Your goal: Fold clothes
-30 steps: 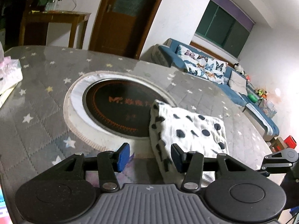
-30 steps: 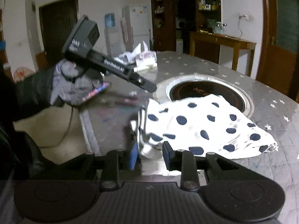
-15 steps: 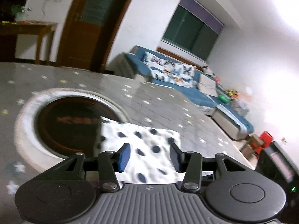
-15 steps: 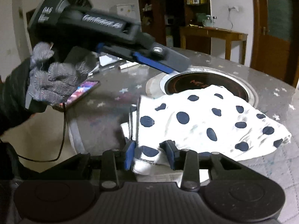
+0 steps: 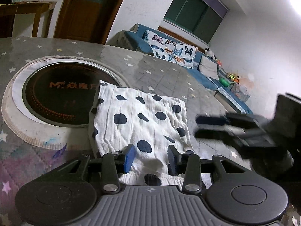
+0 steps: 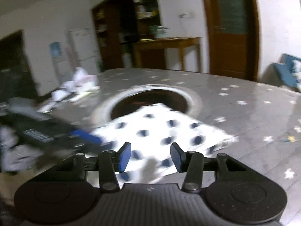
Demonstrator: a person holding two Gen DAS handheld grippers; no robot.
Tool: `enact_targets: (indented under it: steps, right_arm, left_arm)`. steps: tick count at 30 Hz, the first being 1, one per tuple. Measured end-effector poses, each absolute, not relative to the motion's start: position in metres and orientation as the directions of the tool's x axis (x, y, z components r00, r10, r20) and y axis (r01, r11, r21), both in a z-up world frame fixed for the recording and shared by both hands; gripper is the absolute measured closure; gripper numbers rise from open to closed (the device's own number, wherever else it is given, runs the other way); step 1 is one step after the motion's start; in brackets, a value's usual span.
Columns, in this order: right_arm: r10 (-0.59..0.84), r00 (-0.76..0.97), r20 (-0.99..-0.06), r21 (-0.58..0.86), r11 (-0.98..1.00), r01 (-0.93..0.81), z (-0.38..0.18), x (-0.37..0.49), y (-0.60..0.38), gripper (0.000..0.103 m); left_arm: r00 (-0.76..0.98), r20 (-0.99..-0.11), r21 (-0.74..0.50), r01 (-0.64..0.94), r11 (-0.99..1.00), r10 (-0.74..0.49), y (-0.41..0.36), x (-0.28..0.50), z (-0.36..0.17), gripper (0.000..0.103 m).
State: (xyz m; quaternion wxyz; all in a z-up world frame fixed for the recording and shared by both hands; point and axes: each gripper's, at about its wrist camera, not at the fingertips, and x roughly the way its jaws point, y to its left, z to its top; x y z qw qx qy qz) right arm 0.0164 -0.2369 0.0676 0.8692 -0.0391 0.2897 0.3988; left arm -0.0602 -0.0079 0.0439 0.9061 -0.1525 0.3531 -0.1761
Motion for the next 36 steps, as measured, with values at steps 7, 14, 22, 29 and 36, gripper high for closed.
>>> enact_targets:
  steps: [7,14,22,29,36]
  right_arm:
    - [0.614,0.561,-0.555,0.167,0.743,-0.648,0.047,0.063,-0.225,0.056]
    - [0.516,0.595,-0.616,0.104,0.802,-0.588,0.019,0.087,-0.228,0.057]
    - [0.532,0.600,-0.598,0.097,0.790,-0.605,0.039,0.089,-0.220,0.057]
    - [0.511,0.557,-0.654,0.086,0.783,-0.616,0.023,0.106,-0.192,0.057]
    - [0.533,0.544,-0.648,0.042,0.738,-0.673,0.040,0.102,-0.176,0.057]
  left_arm:
    - [0.681,-0.607,-0.379,0.207,0.902,-0.411,-0.011,-0.063,0.038,0.061]
    - [0.681,-0.611,-0.362,0.213,0.907,-0.404,-0.011,-0.064,0.034,0.060]
    - [0.692,-0.602,-0.339,0.230,0.912,-0.398,-0.013,-0.066,0.041,0.059]
    - [0.695,-0.590,-0.327,0.260,0.908,-0.412,-0.019,-0.073,0.042,0.059]
    - [0.689,-0.592,-0.346,0.252,0.904,-0.418,-0.016,-0.073,0.037,0.058]
